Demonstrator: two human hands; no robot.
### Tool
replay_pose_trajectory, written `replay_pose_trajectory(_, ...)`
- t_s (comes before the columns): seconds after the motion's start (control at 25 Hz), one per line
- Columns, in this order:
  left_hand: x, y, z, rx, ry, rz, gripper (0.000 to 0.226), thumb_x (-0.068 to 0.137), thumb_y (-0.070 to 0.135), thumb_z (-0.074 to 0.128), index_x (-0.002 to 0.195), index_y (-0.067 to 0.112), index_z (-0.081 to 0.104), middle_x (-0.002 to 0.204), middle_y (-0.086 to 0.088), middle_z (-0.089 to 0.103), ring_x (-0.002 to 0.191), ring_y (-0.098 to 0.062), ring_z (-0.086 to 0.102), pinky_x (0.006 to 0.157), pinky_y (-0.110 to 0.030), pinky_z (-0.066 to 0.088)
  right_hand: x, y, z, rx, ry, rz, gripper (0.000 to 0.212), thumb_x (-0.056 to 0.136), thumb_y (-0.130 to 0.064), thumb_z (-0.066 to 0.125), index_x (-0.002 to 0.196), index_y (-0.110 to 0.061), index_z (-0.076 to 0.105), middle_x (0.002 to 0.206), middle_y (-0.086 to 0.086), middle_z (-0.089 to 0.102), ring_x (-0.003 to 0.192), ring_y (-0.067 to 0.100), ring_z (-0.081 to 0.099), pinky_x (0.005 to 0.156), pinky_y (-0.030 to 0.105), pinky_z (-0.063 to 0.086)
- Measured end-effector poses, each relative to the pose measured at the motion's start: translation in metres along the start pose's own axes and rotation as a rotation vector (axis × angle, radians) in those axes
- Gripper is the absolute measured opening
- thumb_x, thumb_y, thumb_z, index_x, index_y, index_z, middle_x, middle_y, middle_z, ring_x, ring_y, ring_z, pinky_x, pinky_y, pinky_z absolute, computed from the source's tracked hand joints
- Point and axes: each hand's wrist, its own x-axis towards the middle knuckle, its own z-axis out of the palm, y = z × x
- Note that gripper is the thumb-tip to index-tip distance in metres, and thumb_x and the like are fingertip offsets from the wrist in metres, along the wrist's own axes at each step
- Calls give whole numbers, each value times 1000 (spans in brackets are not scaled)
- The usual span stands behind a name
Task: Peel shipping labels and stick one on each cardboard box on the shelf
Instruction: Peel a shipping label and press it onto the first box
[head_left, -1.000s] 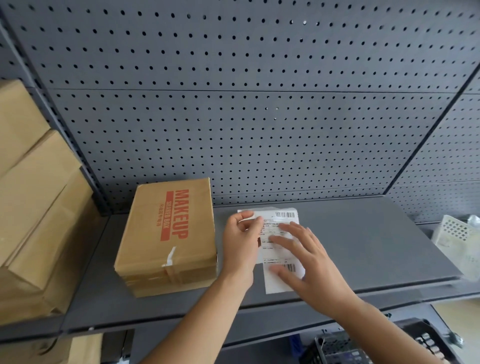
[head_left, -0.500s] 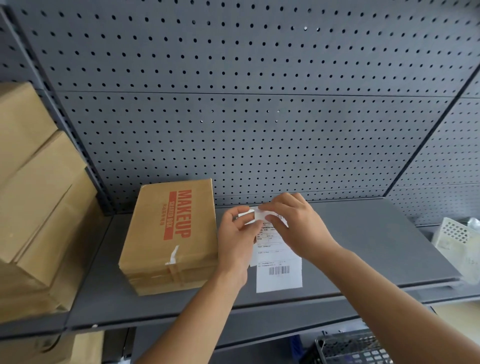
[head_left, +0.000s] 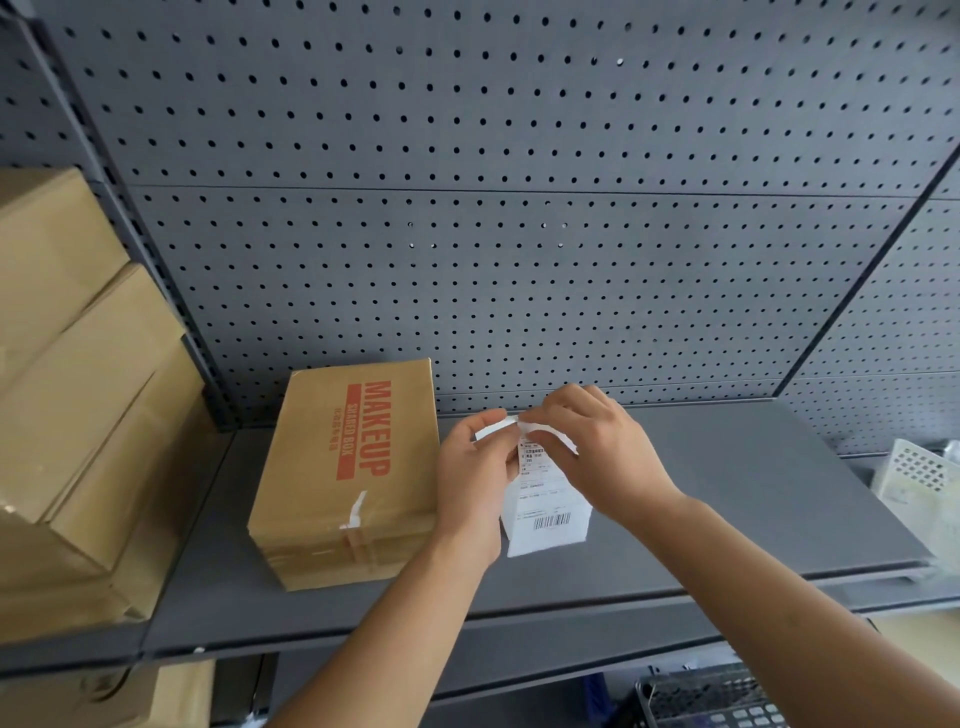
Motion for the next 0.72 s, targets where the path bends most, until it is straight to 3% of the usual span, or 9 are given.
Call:
replay_pose_trajectory(0.28, 5, 7, 5, -55, 11, -93, 21, 98, 14, 64, 115, 2, 66, 98, -13, 80, 83, -21, 76, 72, -29, 59, 0, -3, -2, -46, 70, -25, 8, 92, -23, 70, 100, -25, 73, 93, -6, 64, 80, 20, 60, 60, 28, 47)
replay_pose_trajectory(0.52, 12, 11, 9, -30, 43, -126, 27, 94, 2, 67, 120, 0, 60, 94, -18, 76, 75, -26, 73, 75, -36, 63, -3, -3, -5, -63, 119, -59, 9, 91, -20, 71, 98, -24, 75, 93, -5, 67, 74, 18, 63, 50, 23, 41)
replay_pose_trajectory(0.72, 15, 13, 11, -12, 55, -137, 30, 92, -1, 68, 121, 0, 59, 88, -17, 76, 67, -24, 73, 72, -35, 65, -5, -1, -6, -44, 129, -67, 8, 92, -20, 70, 96, -24, 75, 96, -7, 68, 68, 18, 63, 45, 28, 46)
